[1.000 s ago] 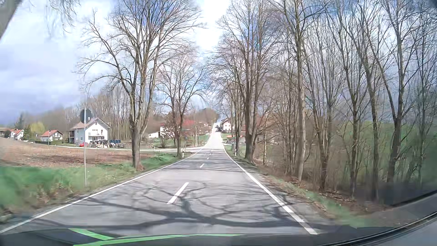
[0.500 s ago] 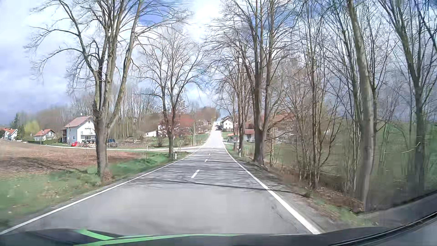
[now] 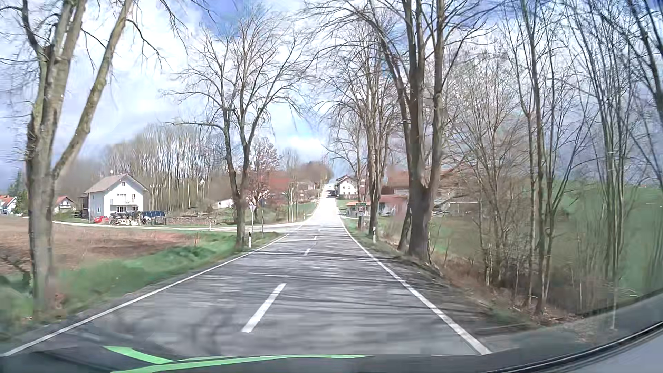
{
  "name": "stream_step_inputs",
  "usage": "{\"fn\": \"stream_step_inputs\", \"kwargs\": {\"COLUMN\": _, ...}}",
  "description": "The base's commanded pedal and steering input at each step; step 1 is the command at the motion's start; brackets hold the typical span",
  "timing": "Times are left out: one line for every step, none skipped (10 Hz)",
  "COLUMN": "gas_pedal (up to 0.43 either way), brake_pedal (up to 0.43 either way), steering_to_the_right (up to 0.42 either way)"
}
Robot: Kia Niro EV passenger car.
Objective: Follow the waypoints while adhering to traffic rules and regulations
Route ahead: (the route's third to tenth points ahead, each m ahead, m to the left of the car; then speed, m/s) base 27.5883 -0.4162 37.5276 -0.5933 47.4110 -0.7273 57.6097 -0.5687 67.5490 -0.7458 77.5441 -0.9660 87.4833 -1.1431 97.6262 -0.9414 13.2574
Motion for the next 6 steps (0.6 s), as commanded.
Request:
{"fn": "stream_step_inputs", "kwargs": {"gas_pedal": 0.000, "brake_pedal": 0.000, "steering_to_the_right": 0.000}}
{"fn": "stream_step_inputs", "kwargs": {"gas_pedal": 0.000, "brake_pedal": 0.000, "steering_to_the_right": 0.000}}
{"fn": "stream_step_inputs", "kwargs": {"gas_pedal": 0.000, "brake_pedal": 0.000, "steering_to_the_right": 0.000}}
{"fn": "stream_step_inputs", "kwargs": {"gas_pedal": 0.000, "brake_pedal": 0.000, "steering_to_the_right": 0.000}}
{"fn": "stream_step_inputs", "kwargs": {"gas_pedal": 0.000, "brake_pedal": 0.000, "steering_to_the_right": 0.000}}
{"fn": "stream_step_inputs", "kwargs": {"gas_pedal": 0.000, "brake_pedal": 0.000, "steering_to_the_right": 0.000}}
